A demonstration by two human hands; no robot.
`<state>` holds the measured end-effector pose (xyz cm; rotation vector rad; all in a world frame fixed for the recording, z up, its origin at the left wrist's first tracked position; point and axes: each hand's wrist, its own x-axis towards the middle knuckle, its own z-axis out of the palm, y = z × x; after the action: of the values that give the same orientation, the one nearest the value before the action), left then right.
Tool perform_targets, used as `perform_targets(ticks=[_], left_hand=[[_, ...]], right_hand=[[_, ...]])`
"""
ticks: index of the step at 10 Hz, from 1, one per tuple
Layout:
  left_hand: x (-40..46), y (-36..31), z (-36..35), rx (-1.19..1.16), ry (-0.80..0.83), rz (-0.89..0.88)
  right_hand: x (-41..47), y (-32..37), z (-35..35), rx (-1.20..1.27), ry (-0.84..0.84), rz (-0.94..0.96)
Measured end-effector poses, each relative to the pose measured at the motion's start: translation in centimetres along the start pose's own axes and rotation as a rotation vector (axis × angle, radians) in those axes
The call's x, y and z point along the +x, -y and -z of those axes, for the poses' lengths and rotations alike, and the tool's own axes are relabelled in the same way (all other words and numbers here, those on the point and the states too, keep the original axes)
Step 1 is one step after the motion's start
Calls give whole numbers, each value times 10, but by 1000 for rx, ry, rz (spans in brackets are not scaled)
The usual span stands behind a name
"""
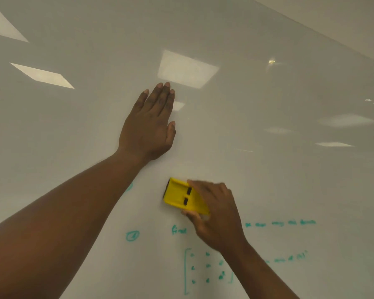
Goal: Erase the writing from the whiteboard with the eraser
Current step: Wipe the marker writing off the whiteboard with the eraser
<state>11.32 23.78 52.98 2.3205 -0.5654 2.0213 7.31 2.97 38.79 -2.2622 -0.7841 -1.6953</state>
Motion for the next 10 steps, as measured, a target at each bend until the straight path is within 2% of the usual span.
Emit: perform_targets(ticks=[1, 2, 3, 4, 6, 7, 9, 10], left_hand=[[-3, 0, 1, 5, 5, -2], [-3, 0, 2, 6, 1, -3], [-4, -1, 1, 1, -4, -2], [-4, -1, 0, -4, -3, -1], [-12, 2, 11, -80, 47, -8], [-36, 17, 20, -87, 0, 21], [-90, 68, 36, 14, -78, 174], [-107, 82, 36, 34, -84, 235]], right_hand=[[-41, -23, 9, 11, 41, 31], [-47, -55, 28, -27, -23, -88], [-29, -72, 40, -69, -123, -304], [-13, -58, 31, -23, -208, -377], [-44, -8, 2, 77, 21, -81], [-55, -16, 6, 46, 85, 7], [-11, -6, 3, 77, -102, -160], [17, 16, -13, 127, -203, -179]])
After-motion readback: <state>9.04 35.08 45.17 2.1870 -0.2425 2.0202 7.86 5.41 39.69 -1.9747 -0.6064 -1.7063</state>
